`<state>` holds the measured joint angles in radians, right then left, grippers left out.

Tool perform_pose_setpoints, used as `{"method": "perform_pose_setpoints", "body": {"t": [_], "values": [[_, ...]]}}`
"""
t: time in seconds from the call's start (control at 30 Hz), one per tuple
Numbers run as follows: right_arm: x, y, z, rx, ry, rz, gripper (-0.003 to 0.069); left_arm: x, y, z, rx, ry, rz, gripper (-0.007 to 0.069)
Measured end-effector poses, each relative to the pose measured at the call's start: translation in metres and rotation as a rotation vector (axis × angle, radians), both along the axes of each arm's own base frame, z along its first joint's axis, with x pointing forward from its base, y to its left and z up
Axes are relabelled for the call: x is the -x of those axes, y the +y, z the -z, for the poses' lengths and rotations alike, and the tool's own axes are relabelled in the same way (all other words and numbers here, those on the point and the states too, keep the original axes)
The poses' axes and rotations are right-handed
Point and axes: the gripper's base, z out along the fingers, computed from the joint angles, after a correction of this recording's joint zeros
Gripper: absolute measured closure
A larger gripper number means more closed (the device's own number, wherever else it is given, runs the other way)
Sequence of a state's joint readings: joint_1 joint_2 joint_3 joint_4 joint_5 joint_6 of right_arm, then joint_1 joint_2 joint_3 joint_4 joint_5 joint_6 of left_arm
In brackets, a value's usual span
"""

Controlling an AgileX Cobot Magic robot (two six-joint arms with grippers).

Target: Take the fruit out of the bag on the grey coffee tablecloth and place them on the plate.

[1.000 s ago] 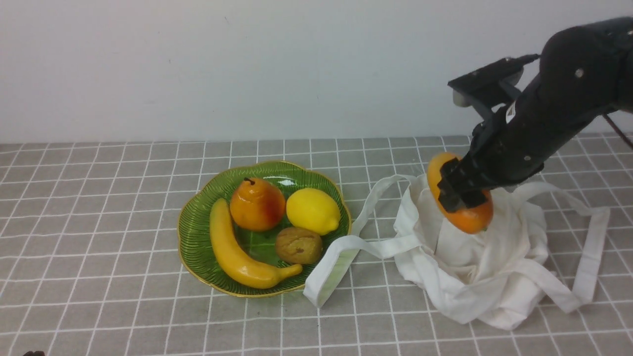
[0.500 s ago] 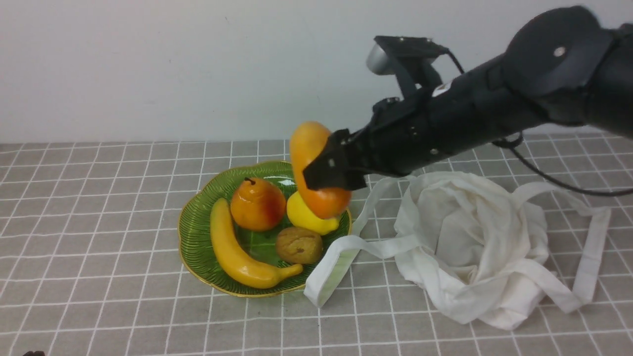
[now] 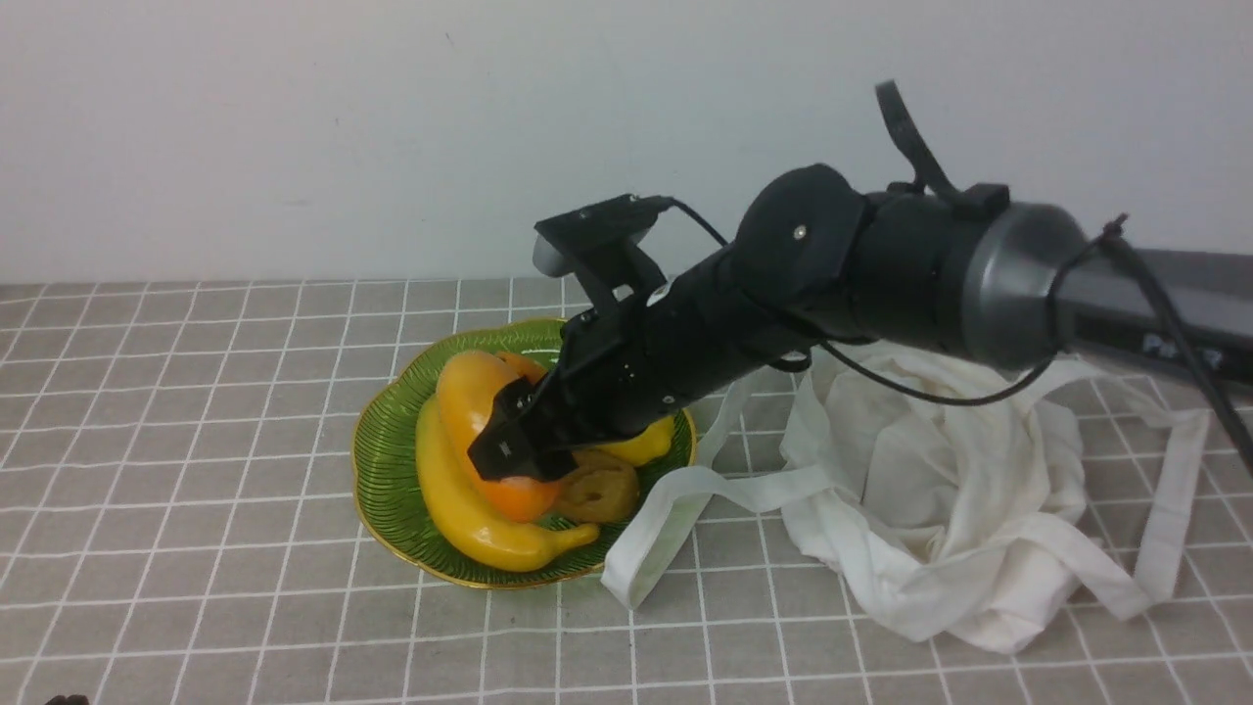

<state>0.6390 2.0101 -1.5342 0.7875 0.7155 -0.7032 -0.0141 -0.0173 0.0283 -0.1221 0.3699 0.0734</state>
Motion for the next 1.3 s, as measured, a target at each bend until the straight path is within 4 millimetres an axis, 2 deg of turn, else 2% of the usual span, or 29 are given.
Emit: {"method": "perform_pose_setpoints", "body": {"t": [0.37, 0.43, 0.53, 0.57, 0.8, 0.87, 0.97, 1.0, 1.03, 1.07, 1.13, 1.17, 1.2, 1.27, 1.3], "values": [[-0.012, 0.004, 0.032, 0.049, -0.023, 0.007, 0.0146, 0.000, 0.000, 0.000, 0.000, 0.000, 0.000, 0.0632], [-0.013, 0.004, 0.033, 0.048, -0.039, 0.014, 0.0124, 0.000, 0.000, 0.000, 0.000, 0.000, 0.000, 0.0632], [-0.016, 0.005, 0.031, 0.026, -0.055, 0.044, 0.0010, 0.000, 0.000, 0.000, 0.000, 0.000, 0.000, 0.0632], [-0.017, 0.005, 0.031, 0.024, -0.058, 0.048, -0.0008, 0.000, 0.000, 0.000, 0.000, 0.000, 0.000, 0.0632], [-0.017, 0.005, 0.029, 0.019, -0.062, 0.050, -0.0032, 0.000, 0.000, 0.000, 0.000, 0.000, 0.000, 0.0632], [-0.015, 0.003, 0.021, 0.020, -0.073, 0.035, -0.0030, 0.000, 0.000, 0.000, 0.000, 0.000, 0.000, 0.0632], [-0.010, -0.003, 0.001, 0.039, -0.110, -0.004, 0.0013, 0.000, 0.000, 0.000, 0.000, 0.000, 0.000, 0.0632], [-0.007, -0.013, -0.019, 0.059, -0.146, -0.012, 0.0079, 0.000, 0.000, 0.000, 0.000, 0.000, 0.000, 0.0632], [-0.006, -0.020, -0.031, 0.070, -0.165, -0.005, 0.0125, 0.000, 0.000, 0.000, 0.000, 0.000, 0.000, 0.0632], [-0.006, -0.020, -0.031, 0.069, -0.158, -0.001, 0.0134, 0.000, 0.000, 0.000, 0.000, 0.000, 0.000, 0.0632], [-0.001, -0.040, -0.061, 0.114, -0.207, 0.036, 0.0279, 0.000, 0.000, 0.000, 0.000, 0.000, 0.000, 0.0632], [-0.001, -0.042, -0.064, 0.110, -0.213, 0.039, 0.0279, 0.000, 0.000, 0.000, 0.000, 0.000, 0.000, 0.0632], [0.005, -0.059, -0.089, 0.135, -0.248, 0.097, 0.0412, 0.000, 0.000, 0.000, 0.000, 0.000, 0.000, 0.0632], [0.010, -0.078, -0.113, 0.151, -0.283, 0.174, 0.0547, 0.000, 0.000, 0.000, 0.000, 0.000, 0.000, 0.0632], [0.015, -0.096, -0.134, 0.175, -0.338, 0.240, 0.0612, 0.000, 0.000, 0.000, 0.000, 0.000, 0.000, 0.0632]]}}
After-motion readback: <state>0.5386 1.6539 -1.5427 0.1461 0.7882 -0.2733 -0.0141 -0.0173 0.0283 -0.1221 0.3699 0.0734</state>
